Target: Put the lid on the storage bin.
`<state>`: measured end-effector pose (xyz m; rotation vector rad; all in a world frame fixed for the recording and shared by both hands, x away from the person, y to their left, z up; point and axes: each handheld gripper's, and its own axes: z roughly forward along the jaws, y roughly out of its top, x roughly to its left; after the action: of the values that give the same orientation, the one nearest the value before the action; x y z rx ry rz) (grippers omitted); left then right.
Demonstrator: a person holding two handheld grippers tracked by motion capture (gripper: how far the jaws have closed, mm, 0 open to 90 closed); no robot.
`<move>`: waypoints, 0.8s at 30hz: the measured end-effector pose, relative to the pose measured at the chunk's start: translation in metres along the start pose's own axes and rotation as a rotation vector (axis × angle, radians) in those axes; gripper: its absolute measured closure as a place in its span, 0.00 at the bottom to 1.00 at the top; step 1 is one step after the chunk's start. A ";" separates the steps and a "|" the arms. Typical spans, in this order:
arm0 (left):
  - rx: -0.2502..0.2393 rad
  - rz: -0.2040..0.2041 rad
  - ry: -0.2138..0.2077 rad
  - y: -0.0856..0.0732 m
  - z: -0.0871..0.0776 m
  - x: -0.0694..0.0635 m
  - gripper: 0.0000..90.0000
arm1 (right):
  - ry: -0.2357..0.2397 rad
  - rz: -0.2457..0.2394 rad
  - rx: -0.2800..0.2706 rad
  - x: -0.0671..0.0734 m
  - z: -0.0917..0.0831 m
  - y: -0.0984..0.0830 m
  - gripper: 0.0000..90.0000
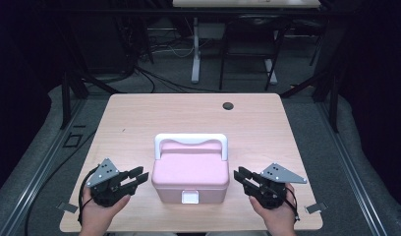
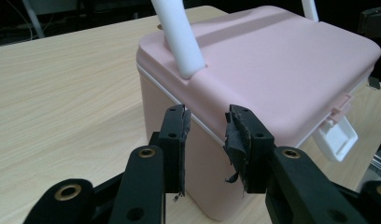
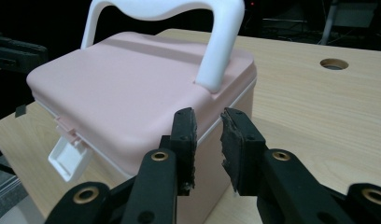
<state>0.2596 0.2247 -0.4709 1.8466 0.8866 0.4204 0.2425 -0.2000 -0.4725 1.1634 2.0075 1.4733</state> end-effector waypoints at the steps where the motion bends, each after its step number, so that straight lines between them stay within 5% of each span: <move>1: -0.004 -0.007 0.003 0.001 0.001 0.002 0.75 | -0.006 -0.001 0.007 -0.002 0.000 0.001 0.82; 13: -0.013 -0.090 0.076 -0.004 0.002 0.036 0.71 | -0.092 0.042 0.007 -0.025 0.013 0.000 0.79; 24: -0.002 -0.178 0.144 -0.027 -0.001 0.065 0.67 | -0.176 0.081 0.004 -0.047 0.016 -0.011 0.76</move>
<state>0.2924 0.2791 -0.5018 1.7339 1.1382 0.4462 0.2765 -0.2294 -0.4961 1.3407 1.8660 1.3532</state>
